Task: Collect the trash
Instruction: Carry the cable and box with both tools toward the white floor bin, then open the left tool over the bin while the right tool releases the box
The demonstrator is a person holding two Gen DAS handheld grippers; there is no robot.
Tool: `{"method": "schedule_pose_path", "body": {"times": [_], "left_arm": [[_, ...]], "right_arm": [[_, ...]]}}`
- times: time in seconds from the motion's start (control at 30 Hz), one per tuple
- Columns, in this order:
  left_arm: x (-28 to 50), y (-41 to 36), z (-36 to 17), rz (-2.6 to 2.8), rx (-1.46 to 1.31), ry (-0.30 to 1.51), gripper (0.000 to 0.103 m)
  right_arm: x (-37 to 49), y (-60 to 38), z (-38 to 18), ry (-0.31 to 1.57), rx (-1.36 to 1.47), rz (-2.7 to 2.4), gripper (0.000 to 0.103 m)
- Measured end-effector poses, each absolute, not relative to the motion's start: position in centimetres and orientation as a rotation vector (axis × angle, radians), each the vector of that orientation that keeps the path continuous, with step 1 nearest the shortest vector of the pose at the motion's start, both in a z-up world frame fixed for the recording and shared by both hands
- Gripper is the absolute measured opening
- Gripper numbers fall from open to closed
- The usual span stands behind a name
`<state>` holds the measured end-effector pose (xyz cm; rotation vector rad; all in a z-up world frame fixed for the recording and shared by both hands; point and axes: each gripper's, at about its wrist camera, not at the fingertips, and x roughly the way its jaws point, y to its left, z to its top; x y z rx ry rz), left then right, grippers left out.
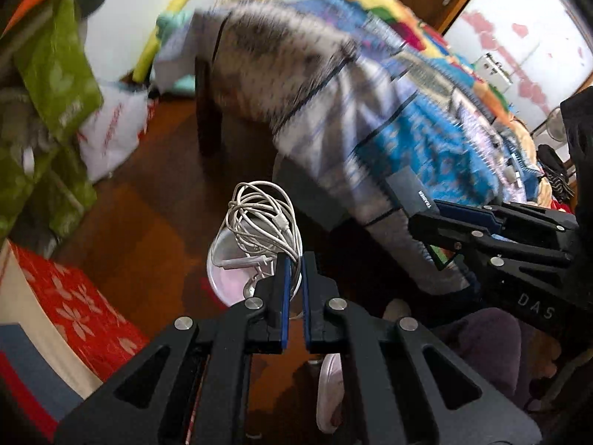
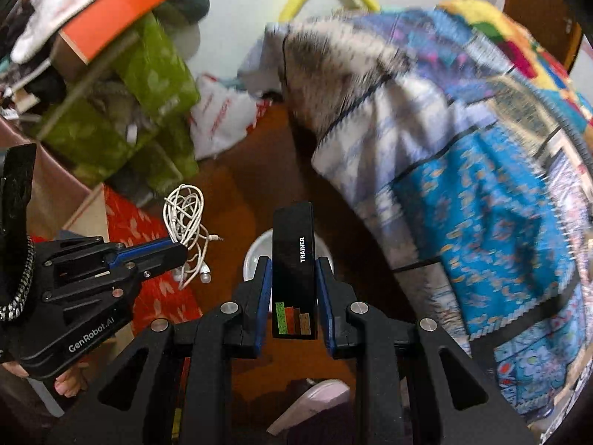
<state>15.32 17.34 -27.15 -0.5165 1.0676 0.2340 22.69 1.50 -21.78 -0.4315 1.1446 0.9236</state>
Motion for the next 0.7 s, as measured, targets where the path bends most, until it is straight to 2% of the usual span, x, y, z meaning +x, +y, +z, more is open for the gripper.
{"method": "schedule_pose_path", "body": {"times": [0.27,0.47,0.53,0.6,0.7], "left_arm": [[16.8,18.8,-33.6,0.233,-0.624,1.213,0.004],[18.4,19.5,-36.3,0.239,-0.659,1.275,0.005],[18.9,19.8,-36.8,0.251,-0.663,1.302,0.01],[19.0,20.0,-37.0,0.268,-0.656,1.313,0.023],[18.7,20.1,-36.7,0.287,-0.642,1.301,0.028]], "right_arm": [[24.0,4.2,-27.9,1.297,-0.456,0.921,0.022],[25.1,6.0,-29.6,1.336,-0.46,0.939,0.022],[25.5,6.4,-30.3,1.38,-0.454,0.956,0.023],[25.9,6.5,-30.8,1.419,-0.442,0.952,0.024],[26.3,6.2,-31.1,1.427,-0.423,0.939,0.026]]}}
